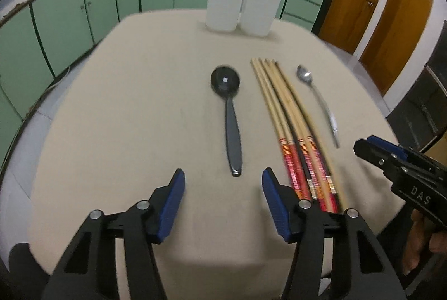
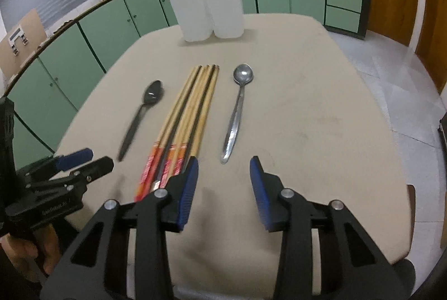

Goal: Organize utensils
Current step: 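Grasp the black spoon with the left tool while the right tool grasps the silver spoon, then put the black spoon in the white holder with the left tool while the right drops the silver spoon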

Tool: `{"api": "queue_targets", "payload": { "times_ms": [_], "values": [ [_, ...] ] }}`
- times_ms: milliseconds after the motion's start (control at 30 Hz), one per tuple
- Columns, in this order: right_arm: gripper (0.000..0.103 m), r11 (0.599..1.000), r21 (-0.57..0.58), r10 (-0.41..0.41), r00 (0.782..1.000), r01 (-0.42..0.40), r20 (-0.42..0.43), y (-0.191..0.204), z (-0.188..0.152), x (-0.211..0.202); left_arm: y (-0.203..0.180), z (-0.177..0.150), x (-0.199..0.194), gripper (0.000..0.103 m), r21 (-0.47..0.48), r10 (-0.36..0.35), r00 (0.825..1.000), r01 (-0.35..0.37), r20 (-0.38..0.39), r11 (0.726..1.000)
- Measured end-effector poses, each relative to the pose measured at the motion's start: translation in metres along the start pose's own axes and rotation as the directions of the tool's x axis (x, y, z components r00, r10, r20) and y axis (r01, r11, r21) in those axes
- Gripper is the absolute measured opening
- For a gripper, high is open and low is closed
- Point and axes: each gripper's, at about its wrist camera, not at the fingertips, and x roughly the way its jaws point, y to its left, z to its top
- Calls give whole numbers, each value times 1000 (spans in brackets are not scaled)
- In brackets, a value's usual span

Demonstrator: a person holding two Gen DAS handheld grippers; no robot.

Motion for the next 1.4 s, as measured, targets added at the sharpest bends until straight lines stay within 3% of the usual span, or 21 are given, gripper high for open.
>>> {"api": "queue_targets", "payload": {
  "times_ms": [200,300,367,400,433,533,967,1300,1400],
  "values": [
    [34,1000,-16,-3,1000,3,-11,-4,8,24,-12,0,3,52,63,58,998,-61,36,996],
    [29,998,-54,-26,1000,26,7,-4,11,30,-16,-1,7,32,94,75,995,-80,62,992],
    [21,997,-65,-37,999,38,14,-4,13,32,-17,3,11,15,95,68,995,-75,70,993],
    [17,996,-72,-42,999,43,17,-4,14,33,-17,3,10,12,93,63,995,-70,71,993],
    [12,996,-77,-43,999,44,19,-5,15,33,-15,5,11,12,87,58,996,-64,70,994],
    [10,996,-79,-42,999,44,30,-5,21,29,-8,11,8,12,59,33,997,-37,73,998],
    [8,997,-72,23,992,-14,125,1,71,-27,2,57,-50,12,65,6,978,-20,208,998],
    [7,994,-103,39,995,-29,91,6,95,-37,15,80,-58,12,61,-43,985,33,168,998],
    [2,992,-122,40,996,-29,84,8,100,-41,20,86,-63,12,64,-54,985,44,165,997]
  ]
}}
